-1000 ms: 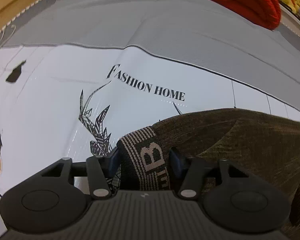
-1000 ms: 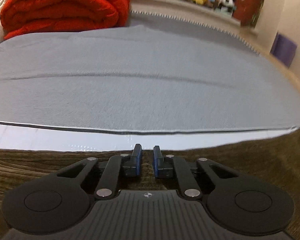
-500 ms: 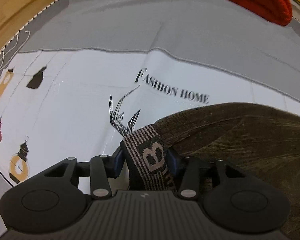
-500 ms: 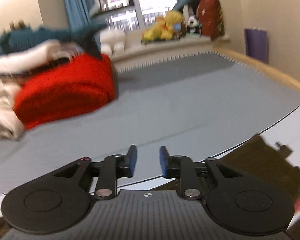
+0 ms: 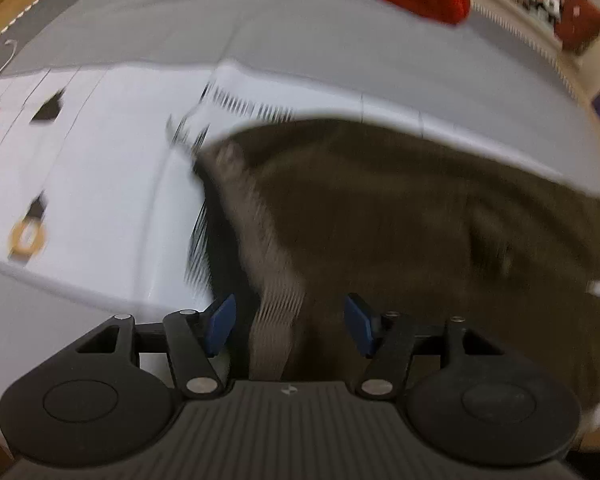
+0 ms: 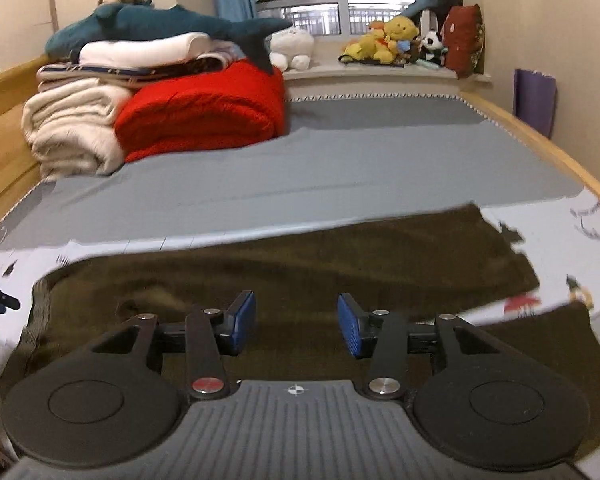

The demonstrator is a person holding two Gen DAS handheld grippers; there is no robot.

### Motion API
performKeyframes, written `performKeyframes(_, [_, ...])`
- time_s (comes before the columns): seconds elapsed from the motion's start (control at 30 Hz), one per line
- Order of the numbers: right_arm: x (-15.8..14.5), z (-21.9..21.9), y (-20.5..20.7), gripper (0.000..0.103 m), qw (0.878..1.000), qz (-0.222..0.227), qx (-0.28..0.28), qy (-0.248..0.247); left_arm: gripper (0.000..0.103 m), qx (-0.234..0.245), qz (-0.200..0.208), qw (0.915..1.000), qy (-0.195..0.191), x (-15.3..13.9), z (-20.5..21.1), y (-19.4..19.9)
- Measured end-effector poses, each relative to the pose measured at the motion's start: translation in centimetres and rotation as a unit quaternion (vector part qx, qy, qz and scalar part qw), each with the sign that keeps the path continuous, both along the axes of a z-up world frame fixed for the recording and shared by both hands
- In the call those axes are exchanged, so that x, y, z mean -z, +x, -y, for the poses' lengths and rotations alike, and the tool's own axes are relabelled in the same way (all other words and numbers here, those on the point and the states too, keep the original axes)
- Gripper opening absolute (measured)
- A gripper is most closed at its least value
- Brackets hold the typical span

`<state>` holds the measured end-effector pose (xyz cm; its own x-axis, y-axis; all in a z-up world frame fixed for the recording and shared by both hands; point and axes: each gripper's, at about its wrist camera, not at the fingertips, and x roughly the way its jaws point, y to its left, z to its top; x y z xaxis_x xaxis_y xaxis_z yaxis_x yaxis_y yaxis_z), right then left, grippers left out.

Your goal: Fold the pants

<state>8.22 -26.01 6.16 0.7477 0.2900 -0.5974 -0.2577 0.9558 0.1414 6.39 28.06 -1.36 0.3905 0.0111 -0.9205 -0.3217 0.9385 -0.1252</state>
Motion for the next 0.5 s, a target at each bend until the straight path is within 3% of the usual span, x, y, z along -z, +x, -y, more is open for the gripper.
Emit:
performKeyframes(0.1, [1.4,0.5,-0.7,0.048,1.000,-0.015,0.015,0.009,0.071,-0.006,-0.013,0.9998,0.015,1.8,-0.1,-3.4])
performKeyframes(0.2, [2.6,0.5,-0.8,0.048,1.000,-0.011,0.022,-0.008,0.066,-0.025,-0.069,0.9972,-0.018,5.2,-1.2,-4.8])
performKeyframes(0.3, [3.6,0.3,-0.1,0.048,0.999,-0.009,0.030,-0.030,0.067,-0.063,-0.036,0.9964,-0.044,5.2,-2.5,-4.9])
performKeyframes(0.4, [4.7,0.6,0.7,0.048,0.998,-0.025,0.041,-0.027,0.068,-0.048,-0.036,0.9966,-0.056,5.4,-2.1,-4.5])
performKeyframes(0.5, [5.5,1.1,1.3,0.048,0.997,-0.044,0.050,-0.029,0.069,-0.008,-0.050,0.9980,-0.040,6.1,-0.5,-4.0])
